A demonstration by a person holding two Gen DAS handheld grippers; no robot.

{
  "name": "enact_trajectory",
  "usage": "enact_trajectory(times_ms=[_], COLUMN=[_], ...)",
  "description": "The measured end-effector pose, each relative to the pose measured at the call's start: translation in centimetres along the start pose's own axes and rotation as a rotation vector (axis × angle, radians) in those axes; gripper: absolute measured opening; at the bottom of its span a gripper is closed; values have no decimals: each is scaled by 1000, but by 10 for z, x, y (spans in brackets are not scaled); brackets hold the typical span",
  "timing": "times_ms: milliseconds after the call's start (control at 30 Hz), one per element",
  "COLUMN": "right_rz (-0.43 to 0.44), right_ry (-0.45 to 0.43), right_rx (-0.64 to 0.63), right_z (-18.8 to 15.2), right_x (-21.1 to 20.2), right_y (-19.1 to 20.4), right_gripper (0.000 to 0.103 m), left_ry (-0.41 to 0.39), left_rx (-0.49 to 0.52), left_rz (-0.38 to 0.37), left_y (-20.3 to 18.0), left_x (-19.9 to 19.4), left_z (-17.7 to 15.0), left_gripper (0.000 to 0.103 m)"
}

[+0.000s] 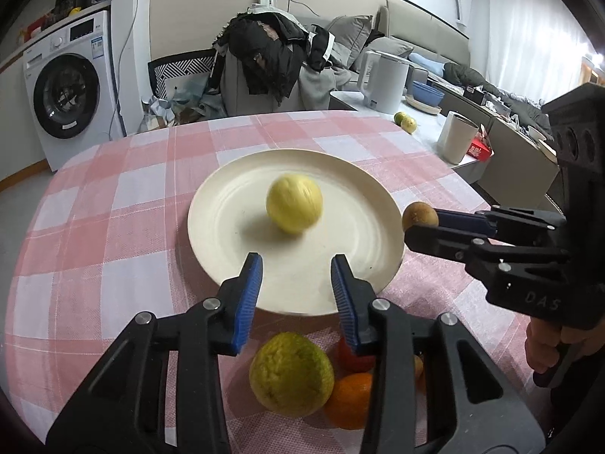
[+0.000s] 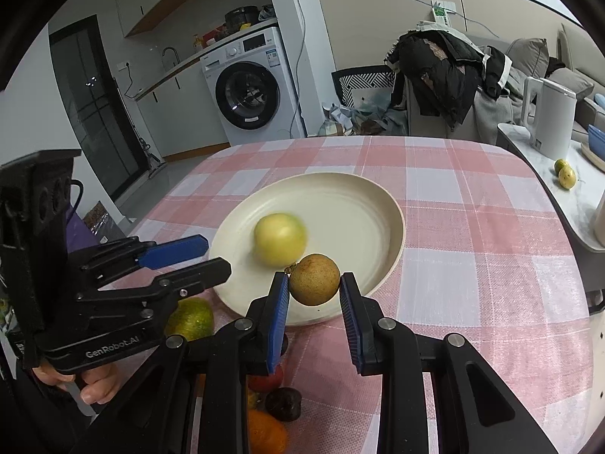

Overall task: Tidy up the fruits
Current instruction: 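Carry both fruits over the cream plate and open both tools to drop them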

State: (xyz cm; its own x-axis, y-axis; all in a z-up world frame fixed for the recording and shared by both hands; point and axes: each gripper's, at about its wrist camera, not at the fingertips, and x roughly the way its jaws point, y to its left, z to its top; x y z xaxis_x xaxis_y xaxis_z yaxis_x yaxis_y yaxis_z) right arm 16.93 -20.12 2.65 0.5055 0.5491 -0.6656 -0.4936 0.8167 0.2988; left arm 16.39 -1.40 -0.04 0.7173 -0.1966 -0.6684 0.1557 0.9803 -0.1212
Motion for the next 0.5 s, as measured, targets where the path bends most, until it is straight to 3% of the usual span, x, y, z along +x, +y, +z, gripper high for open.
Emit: enact_trajectory(times_ms=[267,400,500], right_rz=[-14,-24,-28], right_ry=[24,9,0], right_rx=[16,22,26], right_z=[4,3,2], right_x=[10,6,0], right_y=[-4,-4,-5], right_gripper=[29,38,40], left_ry=[-15,-23,-34], left_rx=[-14,-21,-26], left_rz=[7,8,20], left_y=[4,8,12], left_x=[-5,-16,-27], left_z=[-2,-6,-13], left_gripper=[35,36,51])
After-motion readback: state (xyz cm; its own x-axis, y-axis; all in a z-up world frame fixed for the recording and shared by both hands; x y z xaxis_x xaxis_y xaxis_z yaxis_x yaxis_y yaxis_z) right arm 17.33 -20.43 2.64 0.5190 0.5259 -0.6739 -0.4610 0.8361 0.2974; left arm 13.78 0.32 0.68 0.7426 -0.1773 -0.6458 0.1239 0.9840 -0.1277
